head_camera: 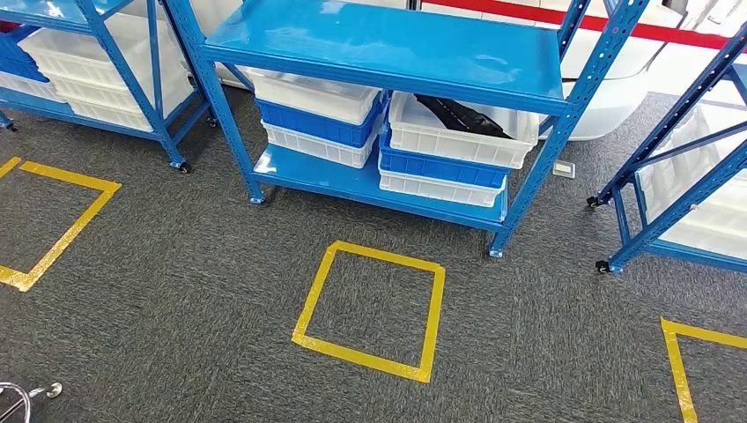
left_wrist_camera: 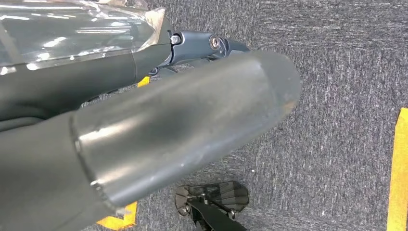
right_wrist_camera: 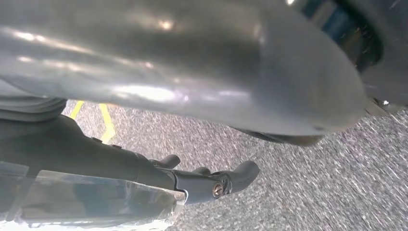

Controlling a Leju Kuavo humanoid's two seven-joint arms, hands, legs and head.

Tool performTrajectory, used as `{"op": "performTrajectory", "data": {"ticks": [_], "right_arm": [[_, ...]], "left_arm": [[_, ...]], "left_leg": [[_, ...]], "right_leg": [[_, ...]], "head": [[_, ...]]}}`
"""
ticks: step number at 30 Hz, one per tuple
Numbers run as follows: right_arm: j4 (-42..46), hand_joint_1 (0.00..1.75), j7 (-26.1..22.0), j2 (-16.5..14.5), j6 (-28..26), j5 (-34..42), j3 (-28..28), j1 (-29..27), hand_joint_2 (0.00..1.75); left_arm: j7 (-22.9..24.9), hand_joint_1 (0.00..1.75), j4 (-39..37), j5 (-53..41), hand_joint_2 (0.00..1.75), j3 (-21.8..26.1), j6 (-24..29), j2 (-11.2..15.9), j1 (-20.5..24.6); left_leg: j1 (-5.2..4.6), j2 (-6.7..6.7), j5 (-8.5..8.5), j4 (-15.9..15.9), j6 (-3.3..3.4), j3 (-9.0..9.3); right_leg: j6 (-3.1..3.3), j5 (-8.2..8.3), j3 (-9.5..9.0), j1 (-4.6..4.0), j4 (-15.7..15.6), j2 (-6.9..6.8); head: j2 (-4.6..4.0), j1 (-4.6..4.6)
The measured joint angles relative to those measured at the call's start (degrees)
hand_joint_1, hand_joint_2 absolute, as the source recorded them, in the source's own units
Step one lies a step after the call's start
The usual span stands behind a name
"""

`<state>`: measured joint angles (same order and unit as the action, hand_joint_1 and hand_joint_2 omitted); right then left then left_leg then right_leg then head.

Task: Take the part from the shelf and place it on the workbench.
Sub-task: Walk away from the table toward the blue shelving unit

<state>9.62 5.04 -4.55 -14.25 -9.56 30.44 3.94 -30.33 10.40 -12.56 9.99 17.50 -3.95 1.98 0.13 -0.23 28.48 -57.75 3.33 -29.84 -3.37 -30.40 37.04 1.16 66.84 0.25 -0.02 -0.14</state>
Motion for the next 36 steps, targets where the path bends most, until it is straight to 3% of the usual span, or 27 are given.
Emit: {"op": "performTrajectory", "data": {"ticks": [1, 2, 3, 4, 7, 10, 12, 14, 15, 17, 19, 21, 23, 25, 27, 29, 30, 32, 34, 36], "right_arm": [[0.00, 0.00, 0.01, 0.02, 0.00, -0.06, 0.01, -0.03, 0.00], [0.00, 0.00, 0.01, 0.03, 0.01, -0.10, 0.02, 0.02, 0.00], [0.00, 0.00, 0.00, 0.03, 0.01, -0.15, 0.02, 0.08, 0.00], [0.00, 0.00, -0.01, 0.02, 0.02, -0.19, 0.03, 0.08, 0.00], [0.00, 0.00, -0.02, 0.09, 0.04, -0.33, 0.04, 0.06, 0.00], [0.00, 0.00, 0.03, 0.18, 0.06, -0.57, 0.08, 0.44, 0.00], [0.00, 0.00, 0.09, 0.17, 0.06, -0.64, 0.11, 0.54, 0.00], [0.00, 0.00, 0.13, 0.17, 0.05, -0.66, 0.18, 0.37, 0.00], [0.00, 0.00, 0.15, 0.17, 0.04, -0.67, 0.23, 0.29, 0.00], [0.00, 0.00, 0.16, 0.17, 0.04, -0.68, 0.34, 0.28, 0.00], [0.00, 0.00, 0.16, 0.16, 0.04, -0.72, 0.42, 0.48, 0.00], [0.00, 0.00, 0.17, 0.14, 0.03, -0.75, 0.46, 0.57, 0.00], [0.00, 0.00, 0.26, 0.13, -0.04, -0.78, 0.49, 0.55, 0.00], [0.00, 0.00, 0.42, 0.14, -0.35, -0.79, 0.51, 0.71, 0.00], [0.00, 0.00, 0.65, 0.10, -0.91, -0.77, 0.52, 0.83, 0.00], [0.00, 0.00, 0.96, 0.02, -1.32, -0.76, 0.53, 0.62, 0.00], [0.00, 0.00, 1.10, -0.03, -1.47, -0.76, 0.54, 0.45, 0.00], [-0.01, 0.00, 1.28, -0.11, -1.75, -0.78, 0.56, 0.20, 0.00], [-0.02, 0.00, 1.33, -0.21, -1.93, -0.78, 0.60, 0.21, 0.00], [-0.01, 0.00, 1.34, -0.40, -2.03, -0.79, 0.69, 0.25, 0.00]], "left_arm": [[-0.01, 0.00, -0.01, 0.02, 0.00, 0.00, 0.01, -0.01, -0.02], [-0.03, 0.00, -0.01, 0.04, 0.00, 0.00, 0.03, 0.01, -0.02], [-0.10, 0.00, -0.02, 0.08, 0.00, 0.00, 0.04, 0.01, -0.01], [-0.20, 0.00, -0.02, 0.11, 0.00, 0.01, 0.05, 0.02, -0.01], [-0.54, 0.00, -0.02, 0.32, 0.00, 0.01, 0.12, 0.00, 0.02], [-0.76, 0.00, -0.02, 0.42, 0.00, 0.00, 0.24, -0.08, 0.12], [-0.80, 0.00, -0.02, 0.45, 0.00, 0.01, 0.28, -0.09, 0.07], [-0.80, 0.00, -0.02, 0.49, 0.00, 0.03, 0.34, -0.07, -0.02], [-0.80, 0.00, -0.02, 0.50, 0.00, 0.04, 0.37, -0.06, -0.04], [-0.79, 0.00, -0.03, 0.51, 0.00, 0.04, 0.38, -0.05, -0.05], [-0.79, 0.00, -0.06, 0.51, 0.00, 0.03, 0.38, -0.07, 0.00], [-0.72, 0.00, -0.09, 0.53, 0.00, 0.04, 0.40, -0.07, -0.12], [-0.57, 0.00, -0.10, 0.55, 0.00, 0.06, 0.43, -0.11, -0.28], [-0.45, 0.00, -0.11, 0.56, 0.00, 0.07, 0.48, -0.16, -0.15], [-0.38, 0.00, -0.11, 0.56, 0.00, 0.07, 0.53, -0.16, 0.01], [-0.34, 0.00, -0.11, 0.56, 0.00, 0.07, 0.52, -0.15, 0.01], [-0.34, 0.00, -0.11, 0.56, 0.00, 0.07, 0.49, -0.16, -0.04], [-0.37, 0.00, -0.12, 0.55, 0.00, 0.07, 0.40, -0.20, -0.12], [-0.40, 0.00, -0.14, 0.54, 0.00, 0.07, 0.38, -0.27, -0.06], [-0.45, 0.00, -0.14, 0.52, 0.00, 0.07, 0.37, -0.31, 0.04]], "left_leg": [[-0.04, 0.01, 0.44, -0.09, -0.32, 0.46], [-0.10, 0.05, 0.84, -0.12, -0.67, 0.76], [-0.16, 0.10, 1.21, -0.18, -1.11, 1.02], [-0.18, 0.14, 1.40, -0.52, -1.49, 1.28], [0.30, 0.21, 2.16, -2.96, -2.36, 1.30], [0.64, 0.11, 5.61, -10.37, -3.08, -2.76], [0.74, 0.09, 7.67, -14.72, -3.53, -6.11], [0.98, 0.11, 6.42, -14.30, -3.73, -7.56], [1.14, 0.13, 4.59, -12.38, -3.77, -7.48], [1.32, 0.14, 0.18, -6.39, -3.66, -5.73], [1.01, 0.18, 0.35, -3.13, -3.10, -4.86], [0.64, 0.04, 1.49, -2.79, -2.03, -4.72], [0.64, -0.02, 0.06, -2.18, -0.94, -3.57], [0.60, 0.12, -0.10, -1.99, -0.27, -2.61], [0.38, 0.13, 0.26, -1.99, 0.09, -2.33], [0.07, -0.03, 0.84, -1.99, 0.29, -1.85], [-0.12, -0.14, 1.20, -1.99, 0.32, -1.42], [-0.40, -0.29, 1.98, -1.97, 0.28, -0.47], [-0.63, -0.36, 2.78, -1.97, -0.06, 0.24], [-0.70, -0.40, 3.08, -2.29, -0.64, 1.08]], "right_leg": [[-0.33, 1.93, -1.03, 0.06, -3.60, -0.20], [-0.15, 2.88, -1.86, 0.01, -6.21, -0.46], [0.31, 3.37, -2.39, -0.20, -7.61, -0.68], [1.19, 3.26, -2.46, -0.30, -7.85, -0.79], [3.03, 3.60, -4.21, 0.12, -8.15, -0.49], [4.02, 3.11, -5.33, 0.07, -8.27, -0.42], [4.21, 2.75, -5.54, -0.01, -8.25, -0.30], [4.03, 2.15, -6.10, 0.02, -8.24, -0.15], [3.87, 1.82, -6.52, 0.07, -8.24, -0.07], [3.44, 1.17, -7.32, 0.13, -8.26, -0.01], [2.76, 0.57, -7.69, -0.05, -8.40, 0.07], [1.74, 0.44, -8.26, -0.39, -7.78, 0.14], [1.09, -0.17, -8.61, -0.51, -6.28, 0.12], [1.33, -2.18, -6.61, -0.46, -2.43, 0.09], [1.81, -4.79, -2.33, -0.49, 4.14, 0.07], [1.85, -5.79, 0.94, -0.62, 7.46, 0.07], [1.67, -4.91, 1.23, -0.79, 6.30, 0.07], [1.44, -0.60, -0.15, -1.29, -0.24, 0.03], [2.24, 2.02, -1.39, -1.77, -5.29, -0.09], [3.37, 2.44, -1.88, -1.90, -6.70, -0.16]], "head": [[0.00, 0.01], [0.00, 0.03], [0.00, 0.02], [0.01, 0.01], [0.01, -0.08], [0.00, -0.19], [0.00, -0.23], [0.00, -0.26], [0.00, -0.26], [0.00, -0.25], [0.00, -0.30], [0.00, -0.33], [0.01, -0.26], [0.01, -0.17], [0.00, -0.14], [0.01, -0.14], [0.01, -0.13], [0.01, -0.13], [0.00, -0.17], [0.00, -0.14]]}}
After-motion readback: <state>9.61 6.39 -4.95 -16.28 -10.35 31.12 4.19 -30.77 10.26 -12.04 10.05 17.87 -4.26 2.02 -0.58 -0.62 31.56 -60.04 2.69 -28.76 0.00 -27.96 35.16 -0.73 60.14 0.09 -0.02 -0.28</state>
